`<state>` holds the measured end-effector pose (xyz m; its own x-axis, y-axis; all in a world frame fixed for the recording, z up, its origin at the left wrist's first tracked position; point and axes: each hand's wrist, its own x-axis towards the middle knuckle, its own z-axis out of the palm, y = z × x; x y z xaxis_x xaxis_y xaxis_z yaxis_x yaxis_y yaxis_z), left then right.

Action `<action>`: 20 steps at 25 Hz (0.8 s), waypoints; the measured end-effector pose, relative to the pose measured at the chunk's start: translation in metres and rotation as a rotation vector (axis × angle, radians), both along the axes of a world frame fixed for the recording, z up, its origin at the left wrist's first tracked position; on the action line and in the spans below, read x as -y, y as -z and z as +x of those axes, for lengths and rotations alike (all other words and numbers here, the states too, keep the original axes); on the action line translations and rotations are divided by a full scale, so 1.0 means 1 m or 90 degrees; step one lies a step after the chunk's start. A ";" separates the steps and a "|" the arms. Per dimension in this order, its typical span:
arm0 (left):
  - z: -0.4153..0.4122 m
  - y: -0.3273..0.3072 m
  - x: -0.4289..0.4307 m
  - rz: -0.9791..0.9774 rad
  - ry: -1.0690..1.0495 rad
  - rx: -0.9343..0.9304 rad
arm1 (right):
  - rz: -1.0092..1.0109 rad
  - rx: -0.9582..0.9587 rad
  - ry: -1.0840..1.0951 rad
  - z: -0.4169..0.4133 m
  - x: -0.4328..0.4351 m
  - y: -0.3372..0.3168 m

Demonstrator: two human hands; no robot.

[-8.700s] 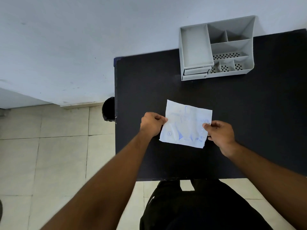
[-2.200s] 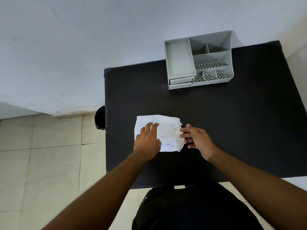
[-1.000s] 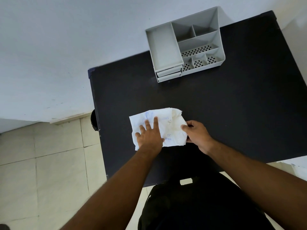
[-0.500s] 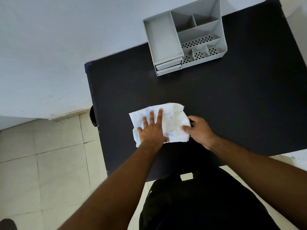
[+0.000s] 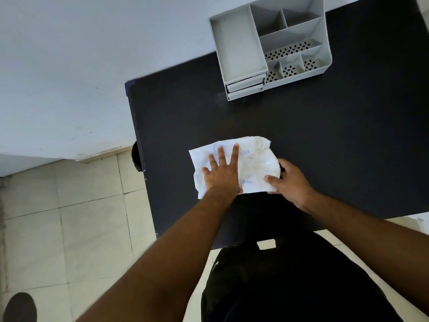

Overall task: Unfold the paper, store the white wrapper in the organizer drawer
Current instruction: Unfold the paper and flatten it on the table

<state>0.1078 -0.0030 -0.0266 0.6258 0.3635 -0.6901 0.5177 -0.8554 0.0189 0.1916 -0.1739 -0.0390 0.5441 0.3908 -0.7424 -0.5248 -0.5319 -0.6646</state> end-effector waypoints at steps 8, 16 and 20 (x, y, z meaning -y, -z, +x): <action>0.003 0.006 0.000 0.024 0.020 0.006 | -0.092 0.167 -0.126 0.013 0.000 0.002; 0.008 0.009 -0.003 0.030 0.074 0.024 | -0.048 0.094 0.005 0.030 -0.017 -0.005; 0.010 0.006 -0.006 0.005 0.073 0.019 | -0.043 0.090 -0.025 0.055 -0.041 -0.009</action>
